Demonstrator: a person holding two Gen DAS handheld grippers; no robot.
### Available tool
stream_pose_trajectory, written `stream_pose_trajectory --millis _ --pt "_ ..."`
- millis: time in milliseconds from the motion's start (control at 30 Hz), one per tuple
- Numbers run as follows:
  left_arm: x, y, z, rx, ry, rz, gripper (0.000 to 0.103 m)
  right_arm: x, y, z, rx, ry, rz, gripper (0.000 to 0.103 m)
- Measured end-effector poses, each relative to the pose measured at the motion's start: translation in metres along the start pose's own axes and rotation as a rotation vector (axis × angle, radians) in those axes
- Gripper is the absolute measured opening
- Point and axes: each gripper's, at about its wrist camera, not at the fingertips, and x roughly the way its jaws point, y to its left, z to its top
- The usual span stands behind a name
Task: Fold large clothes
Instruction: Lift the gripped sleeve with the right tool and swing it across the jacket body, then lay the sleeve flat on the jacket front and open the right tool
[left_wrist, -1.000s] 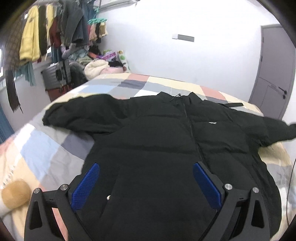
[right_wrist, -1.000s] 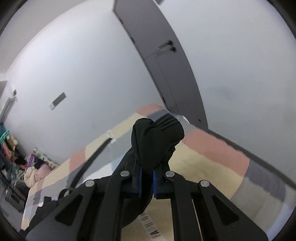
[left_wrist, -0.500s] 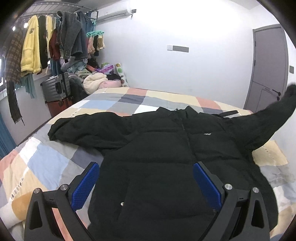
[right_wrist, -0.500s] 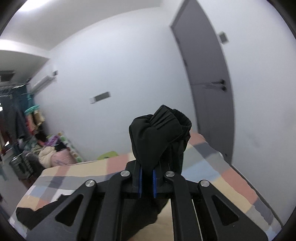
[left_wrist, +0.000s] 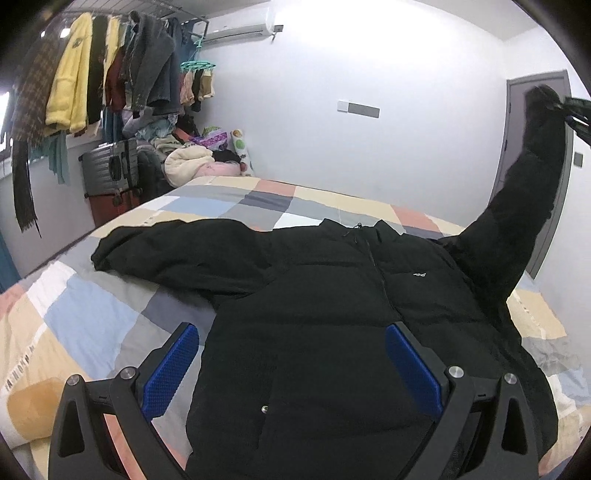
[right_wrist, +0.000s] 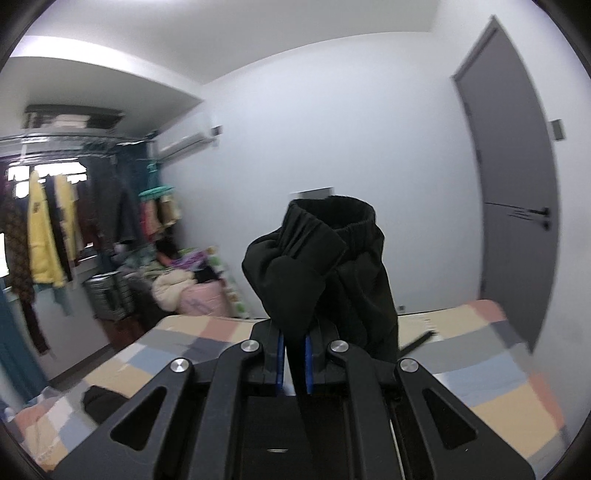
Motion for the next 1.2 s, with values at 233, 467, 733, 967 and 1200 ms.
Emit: stream_pose_trajectory --millis 233,467,733,967,1200 --pt "-0.005 0.021 -0.007 -0.005 -0.011 -0.012 0.102 0.045 0.095 -0.058 -0.049 0.085 0.136 0.008" --pt "0.002 0.058 -0.008 -0.087 -0.007 0.005 0.102 0.099 0.179 -0.144 -0.109 0.226 0.251 0.009" --pt "0.020 0.075 -0.013 -0.098 0.023 0.020 0.102 0.153 0.236 -0.260 -0.061 0.404 0.340 0.009" --pt "0.034 0.087 -0.012 -0.067 0.025 0.084 0.102 0.187 0.255 -0.359 -0.099 0.560 0.346 0.009" --pt "0.050 0.093 -0.015 -0.077 0.052 0.094 0.102 0.210 0.245 -0.397 -0.089 0.622 0.319 0.009"
